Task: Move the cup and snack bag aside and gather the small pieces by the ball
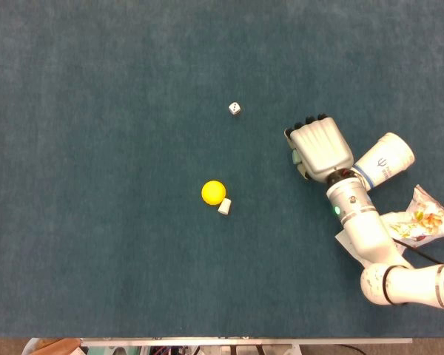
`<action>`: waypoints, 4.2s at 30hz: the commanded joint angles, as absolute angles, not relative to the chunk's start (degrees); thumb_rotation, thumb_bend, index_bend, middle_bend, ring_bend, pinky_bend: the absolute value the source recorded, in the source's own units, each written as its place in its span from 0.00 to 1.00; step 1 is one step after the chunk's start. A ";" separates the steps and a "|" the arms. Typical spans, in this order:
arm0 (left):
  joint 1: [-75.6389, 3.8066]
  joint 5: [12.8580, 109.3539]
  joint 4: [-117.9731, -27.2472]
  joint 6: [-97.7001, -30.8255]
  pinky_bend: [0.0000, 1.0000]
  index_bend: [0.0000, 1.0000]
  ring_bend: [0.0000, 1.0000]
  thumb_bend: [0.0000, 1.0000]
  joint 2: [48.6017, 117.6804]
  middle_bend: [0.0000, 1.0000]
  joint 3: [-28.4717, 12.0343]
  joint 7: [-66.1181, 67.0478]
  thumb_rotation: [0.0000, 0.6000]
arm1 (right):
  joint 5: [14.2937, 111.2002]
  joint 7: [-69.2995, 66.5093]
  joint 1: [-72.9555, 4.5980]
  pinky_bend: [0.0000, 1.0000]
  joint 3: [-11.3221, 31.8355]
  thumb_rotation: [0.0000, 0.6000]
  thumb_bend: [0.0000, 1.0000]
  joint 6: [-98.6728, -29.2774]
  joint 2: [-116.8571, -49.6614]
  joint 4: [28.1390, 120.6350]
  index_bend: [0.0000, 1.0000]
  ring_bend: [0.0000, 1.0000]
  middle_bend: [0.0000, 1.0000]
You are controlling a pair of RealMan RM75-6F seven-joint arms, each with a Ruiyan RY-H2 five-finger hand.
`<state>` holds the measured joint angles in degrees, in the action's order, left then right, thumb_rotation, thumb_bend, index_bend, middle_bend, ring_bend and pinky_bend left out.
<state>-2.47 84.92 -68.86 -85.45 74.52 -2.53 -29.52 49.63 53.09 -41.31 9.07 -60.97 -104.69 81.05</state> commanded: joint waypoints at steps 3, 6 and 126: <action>-2.42 84.95 -68.74 -85.50 0.50 0.55 0.34 0.31 74.55 0.50 -2.54 -29.63 1.00 | 49.74 52.55 -41.57 0.38 8.80 1.00 0.22 -61.17 -104.96 80.61 0.56 0.43 0.54; -2.43 84.94 -68.66 -85.44 0.50 0.55 0.34 0.31 74.57 0.50 -2.57 -29.69 1.00 | 49.80 52.28 -41.64 0.39 8.58 1.00 0.23 -61.37 -104.98 80.58 0.58 0.44 0.56; -1.46 84.30 -67.12 -85.50 0.50 0.55 0.34 0.31 74.95 0.50 -2.98 -31.52 1.00 | 72.50 23.51 -67.36 0.41 16.28 1.00 0.20 -39.76 -122.95 29.81 0.47 0.29 0.40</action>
<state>-1.45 84.29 -67.12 -85.51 74.94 -2.98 -31.53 72.54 23.45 -67.51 16.32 -39.78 -123.33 29.24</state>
